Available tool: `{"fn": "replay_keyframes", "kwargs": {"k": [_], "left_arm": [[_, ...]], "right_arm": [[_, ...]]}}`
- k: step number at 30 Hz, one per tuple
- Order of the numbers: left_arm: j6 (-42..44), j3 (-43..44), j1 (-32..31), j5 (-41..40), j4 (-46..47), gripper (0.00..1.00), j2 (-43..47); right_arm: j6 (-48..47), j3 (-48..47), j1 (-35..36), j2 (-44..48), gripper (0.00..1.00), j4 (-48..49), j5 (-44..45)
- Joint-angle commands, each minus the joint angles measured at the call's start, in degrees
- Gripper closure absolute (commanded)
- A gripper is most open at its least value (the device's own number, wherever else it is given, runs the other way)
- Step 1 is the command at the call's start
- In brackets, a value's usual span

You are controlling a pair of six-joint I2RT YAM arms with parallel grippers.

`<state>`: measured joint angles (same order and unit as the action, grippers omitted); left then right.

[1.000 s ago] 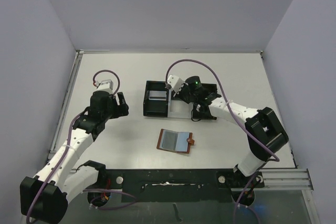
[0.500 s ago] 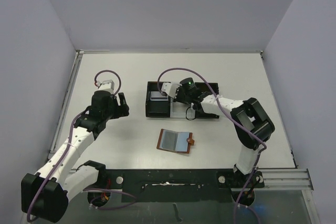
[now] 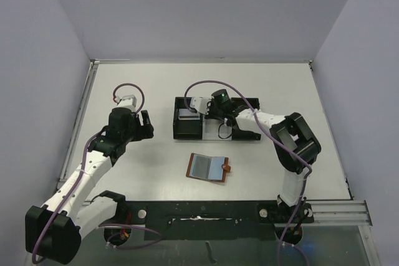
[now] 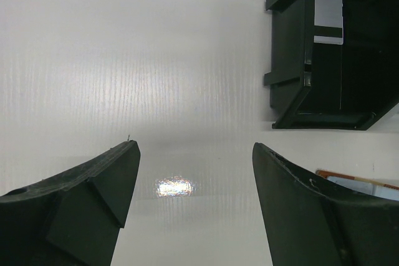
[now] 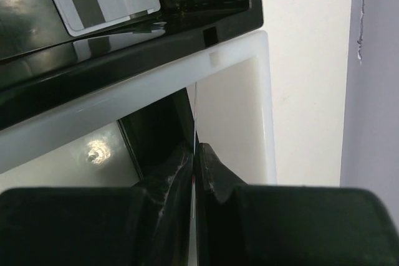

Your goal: Take the credit cards out of the card holder

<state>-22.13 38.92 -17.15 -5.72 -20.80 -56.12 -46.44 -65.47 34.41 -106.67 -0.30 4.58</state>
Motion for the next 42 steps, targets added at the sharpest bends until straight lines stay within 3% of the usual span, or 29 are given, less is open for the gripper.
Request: {"fn": "replay_keyframes", "kwargs": {"k": [1, 28, 42], "left_arm": [[0.9, 1.3, 0.2, 0.9, 2.4, 0.27, 0.1], [1.3, 1.6, 0.2, 2.2, 1.7, 0.27, -1.0], [2.2, 1.8, 0.2, 5.9, 2.1, 0.27, -2.1]], "right_arm": [[-2.3, -3.4, -0.5, -1.5, 0.94, -2.4, -1.6], [0.5, -9.8, -1.5, -5.0, 0.56, -11.8, -3.6], [1.2, -11.6, -1.5, -5.6, 0.50, -14.2, -3.4]]}}
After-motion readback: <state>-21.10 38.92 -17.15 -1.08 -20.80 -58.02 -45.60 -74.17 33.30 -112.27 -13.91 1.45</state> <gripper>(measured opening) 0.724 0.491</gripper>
